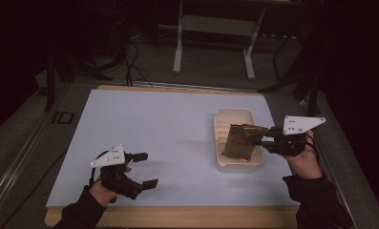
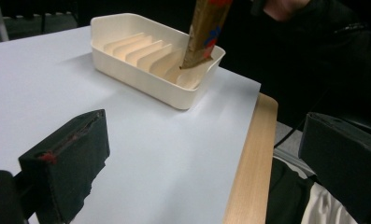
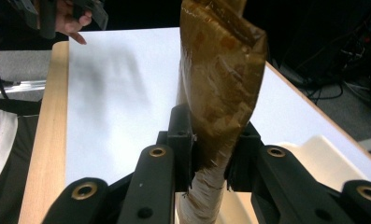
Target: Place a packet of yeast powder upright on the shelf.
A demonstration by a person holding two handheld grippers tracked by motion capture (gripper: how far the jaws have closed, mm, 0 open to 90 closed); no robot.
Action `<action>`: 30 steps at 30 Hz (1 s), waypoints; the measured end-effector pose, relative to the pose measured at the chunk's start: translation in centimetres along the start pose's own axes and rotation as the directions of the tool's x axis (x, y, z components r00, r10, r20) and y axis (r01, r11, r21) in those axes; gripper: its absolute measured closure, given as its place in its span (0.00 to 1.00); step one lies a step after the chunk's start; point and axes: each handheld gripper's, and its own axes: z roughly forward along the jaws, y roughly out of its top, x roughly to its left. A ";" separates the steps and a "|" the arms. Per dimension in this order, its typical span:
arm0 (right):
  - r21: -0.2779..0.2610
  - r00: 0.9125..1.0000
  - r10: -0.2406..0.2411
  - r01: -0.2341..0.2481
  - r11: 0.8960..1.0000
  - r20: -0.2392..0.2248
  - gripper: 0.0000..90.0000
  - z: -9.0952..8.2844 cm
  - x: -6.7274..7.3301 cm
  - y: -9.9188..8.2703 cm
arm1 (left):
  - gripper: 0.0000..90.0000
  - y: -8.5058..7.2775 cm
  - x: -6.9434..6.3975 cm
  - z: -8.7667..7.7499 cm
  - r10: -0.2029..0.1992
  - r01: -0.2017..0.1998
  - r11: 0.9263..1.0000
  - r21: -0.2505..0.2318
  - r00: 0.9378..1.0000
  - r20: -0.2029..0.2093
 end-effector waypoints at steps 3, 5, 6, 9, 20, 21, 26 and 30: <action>-0.001 1.000 0.021 -0.021 1.000 0.004 0.84 0.0 0.0 -1.1 | 0.03 -0.5 0.1 -0.3 -0.007 0.007 1.000 -0.006 1.000 -0.010; 0.006 0.999 0.034 -0.034 0.999 -0.002 0.84 0.2 0.0 -1.8 | 0.03 -0.8 0.3 -0.5 -0.012 0.012 1.000 -0.004 1.000 -0.020; 0.013 0.999 0.039 -0.039 0.999 -0.009 0.84 0.3 0.0 -2.1 | 0.03 -0.9 0.4 -0.6 -0.014 0.014 1.000 -0.007 1.000 -0.020; 0.019 0.999 0.045 -0.045 0.999 -0.011 0.84 0.4 0.0 -2.4 | 0.03 -1.2 0.5 -0.6 -0.017 0.017 1.000 -0.005 0.999 -0.027; 0.050 0.996 0.080 -0.077 0.996 -0.047 0.84 1.8 0.2 -5.7 | 0.03 -2.0 0.8 -0.2 -0.017 0.017 1.000 0.010 1.000 -0.022; 0.058 0.995 0.081 -0.078 0.995 -0.050 0.84 1.9 0.2 -6.2 | 0.03 -2.0 0.8 -0.2 -0.018 0.019 1.000 0.007 1.000 -0.020; 0.024 0.993 0.104 -0.103 0.994 -0.051 0.84 1.8 0.3 -7.2 | 0.03 -2.0 0.8 -0.3 -0.027 0.027 1.000 0.001 0.999 -0.021; 0.052 0.992 0.118 -0.115 0.992 -0.050 0.81 1.7 0.4 -6.9 | 0.03 -2.0 0.8 -0.2 -0.023 0.023 1.000 0.005 1.000 -0.018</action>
